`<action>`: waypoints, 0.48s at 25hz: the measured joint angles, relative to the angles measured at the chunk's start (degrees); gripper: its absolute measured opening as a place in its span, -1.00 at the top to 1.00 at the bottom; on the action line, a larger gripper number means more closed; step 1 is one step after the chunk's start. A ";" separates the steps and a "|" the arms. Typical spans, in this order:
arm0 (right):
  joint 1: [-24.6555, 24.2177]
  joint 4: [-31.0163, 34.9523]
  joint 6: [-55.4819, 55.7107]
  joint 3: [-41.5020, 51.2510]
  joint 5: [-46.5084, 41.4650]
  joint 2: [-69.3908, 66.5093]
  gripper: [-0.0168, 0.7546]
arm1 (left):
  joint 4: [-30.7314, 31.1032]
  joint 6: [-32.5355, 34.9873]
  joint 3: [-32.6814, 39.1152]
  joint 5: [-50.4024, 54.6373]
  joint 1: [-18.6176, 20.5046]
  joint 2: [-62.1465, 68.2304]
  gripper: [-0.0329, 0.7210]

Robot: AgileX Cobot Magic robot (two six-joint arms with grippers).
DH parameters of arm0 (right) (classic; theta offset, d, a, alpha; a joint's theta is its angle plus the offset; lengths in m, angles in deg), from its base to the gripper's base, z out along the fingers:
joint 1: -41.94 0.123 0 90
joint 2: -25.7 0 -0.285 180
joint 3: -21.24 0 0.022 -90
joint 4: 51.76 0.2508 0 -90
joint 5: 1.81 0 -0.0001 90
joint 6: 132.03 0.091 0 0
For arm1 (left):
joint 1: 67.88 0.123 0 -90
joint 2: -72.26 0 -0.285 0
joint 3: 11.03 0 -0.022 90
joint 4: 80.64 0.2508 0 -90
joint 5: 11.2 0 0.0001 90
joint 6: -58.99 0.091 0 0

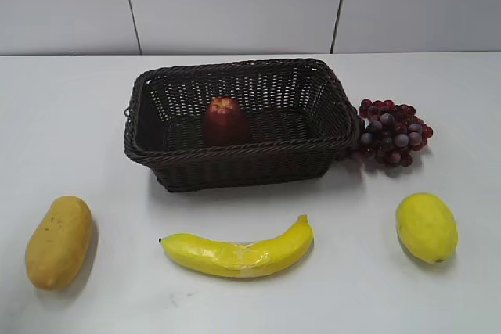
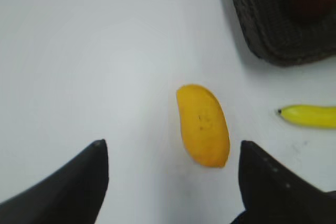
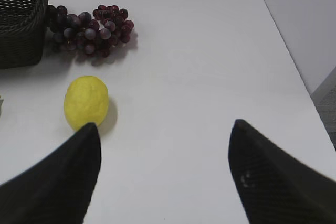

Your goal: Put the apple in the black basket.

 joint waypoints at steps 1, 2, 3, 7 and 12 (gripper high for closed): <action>0.00 0.00 0.00 0.00 0.00 0.00 -0.52 | 0.00 0.00 3.15 -0.82 0.00 -3.44 -0.62; 0.00 0.00 0.00 0.00 0.00 0.00 -0.52 | -0.06 -0.01 5.64 -1.65 0.00 -6.36 -0.61; 0.00 0.00 0.00 0.00 0.00 0.00 -0.52 | -0.12 -0.07 8.98 -2.71 0.00 -10.48 -0.60; 0.00 0.00 0.00 0.00 0.00 0.00 -0.52 | -0.33 -0.95 18.44 -6.16 0.12 -23.34 -0.60; 0.00 0.00 0.00 0.00 0.00 0.00 -0.52 | -0.21 -1.56 27.84 -6.88 0.18 -40.17 -0.60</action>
